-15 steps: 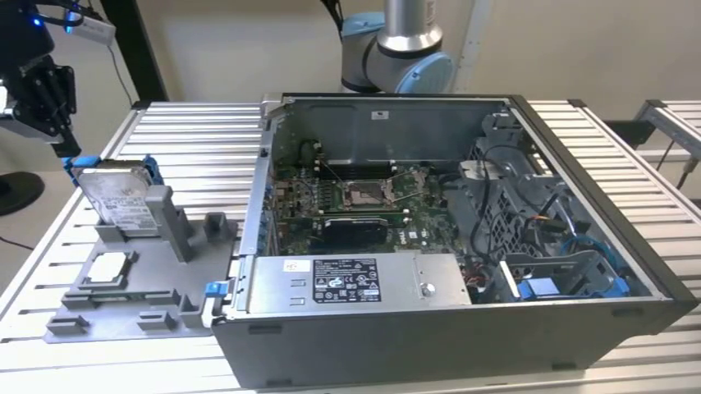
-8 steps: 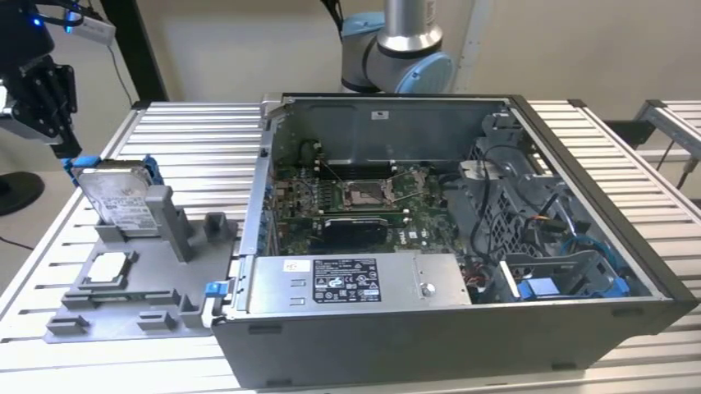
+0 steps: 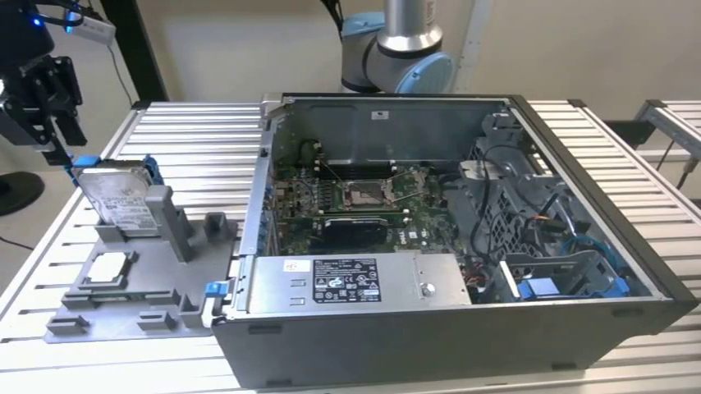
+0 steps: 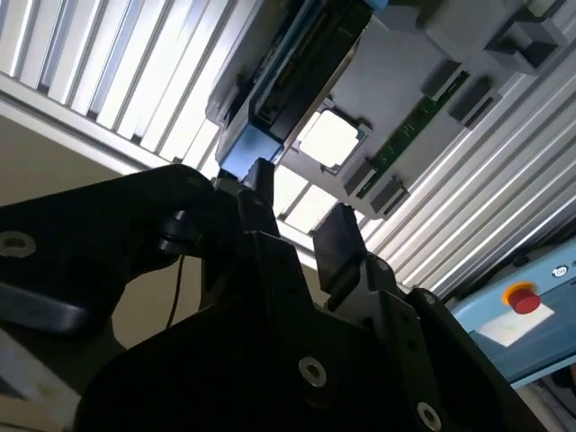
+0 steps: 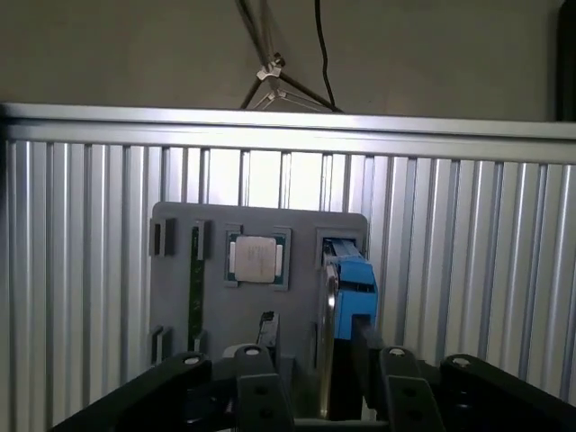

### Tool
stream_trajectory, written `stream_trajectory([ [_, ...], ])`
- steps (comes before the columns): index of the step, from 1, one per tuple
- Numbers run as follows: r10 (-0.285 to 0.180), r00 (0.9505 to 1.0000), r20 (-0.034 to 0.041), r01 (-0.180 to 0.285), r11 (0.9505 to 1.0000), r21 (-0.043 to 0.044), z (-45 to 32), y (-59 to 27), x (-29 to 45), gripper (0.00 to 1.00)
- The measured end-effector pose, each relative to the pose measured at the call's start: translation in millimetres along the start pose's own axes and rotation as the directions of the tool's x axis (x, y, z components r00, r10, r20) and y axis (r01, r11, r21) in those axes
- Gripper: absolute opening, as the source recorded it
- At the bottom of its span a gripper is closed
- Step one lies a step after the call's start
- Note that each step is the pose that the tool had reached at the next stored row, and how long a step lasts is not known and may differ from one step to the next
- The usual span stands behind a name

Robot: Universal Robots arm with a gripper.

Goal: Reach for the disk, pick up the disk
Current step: 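Pick up the disk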

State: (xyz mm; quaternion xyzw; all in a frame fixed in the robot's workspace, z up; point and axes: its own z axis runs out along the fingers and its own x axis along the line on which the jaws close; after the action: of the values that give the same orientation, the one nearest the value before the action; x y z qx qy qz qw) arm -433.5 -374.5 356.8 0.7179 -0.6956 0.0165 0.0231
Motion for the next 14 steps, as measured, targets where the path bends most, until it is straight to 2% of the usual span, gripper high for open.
stream_trajectory([
  [7,0.002,1.0000,0.0000,-0.002,1.0000,0.0001,0.8,-0.1,-0.3,1.00],
  [10,0.003,1.0000,0.0013,-0.003,1.0000,0.0005,4.0,-0.1,-0.9,1.00],
  [14,0.004,1.0000,0.0074,-0.004,1.0000,0.0006,11.0,-0.1,-1.9,1.00],
])
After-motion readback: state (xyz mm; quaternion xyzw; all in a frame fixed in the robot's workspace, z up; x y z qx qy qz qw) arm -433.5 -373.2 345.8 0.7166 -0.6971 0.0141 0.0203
